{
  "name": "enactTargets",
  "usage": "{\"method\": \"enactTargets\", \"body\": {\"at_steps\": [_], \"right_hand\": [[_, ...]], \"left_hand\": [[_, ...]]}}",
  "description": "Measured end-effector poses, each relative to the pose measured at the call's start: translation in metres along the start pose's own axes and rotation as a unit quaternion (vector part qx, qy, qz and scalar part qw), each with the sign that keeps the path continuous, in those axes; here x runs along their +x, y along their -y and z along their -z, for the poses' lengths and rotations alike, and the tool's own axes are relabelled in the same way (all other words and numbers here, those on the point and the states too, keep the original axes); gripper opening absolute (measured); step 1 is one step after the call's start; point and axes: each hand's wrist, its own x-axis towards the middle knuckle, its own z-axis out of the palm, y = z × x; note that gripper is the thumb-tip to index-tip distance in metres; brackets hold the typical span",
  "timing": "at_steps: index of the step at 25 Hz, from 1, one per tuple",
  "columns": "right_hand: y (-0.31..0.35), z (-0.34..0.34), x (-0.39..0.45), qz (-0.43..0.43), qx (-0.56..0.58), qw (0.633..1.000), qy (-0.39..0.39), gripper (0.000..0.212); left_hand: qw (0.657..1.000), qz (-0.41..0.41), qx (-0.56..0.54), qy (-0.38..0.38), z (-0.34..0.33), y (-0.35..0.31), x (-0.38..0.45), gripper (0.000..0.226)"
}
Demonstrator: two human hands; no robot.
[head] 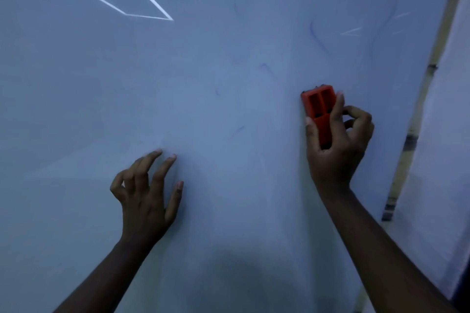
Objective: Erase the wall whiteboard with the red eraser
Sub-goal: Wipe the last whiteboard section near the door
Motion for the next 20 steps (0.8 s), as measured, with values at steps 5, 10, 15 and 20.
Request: {"method": "enactTargets", "body": {"at_steps": [5,10,15,20], "right_hand": [[0.054,-0.025,-0.040,0.178,0.065,0.981,0.032,0.058],[0.069,-0.014,-0.156,0.455,0.142,0.856,0.201,0.049],[0.068,-0.015,-0.134,0.501,0.134,0.830,0.205,0.046],[0.081,-0.041,-0.001,0.353,0.119,0.925,0.071,0.051]], "left_hand": [[0.999,0.021,0.005,-0.040,0.011,0.020,0.060,0.053],[1.000,0.010,0.024,-0.001,0.015,0.034,0.056,0.062],[0.999,-0.008,0.034,0.022,0.012,0.042,0.045,0.063],[1.000,-0.007,0.025,0.012,0.002,0.043,0.053,0.064]]}}
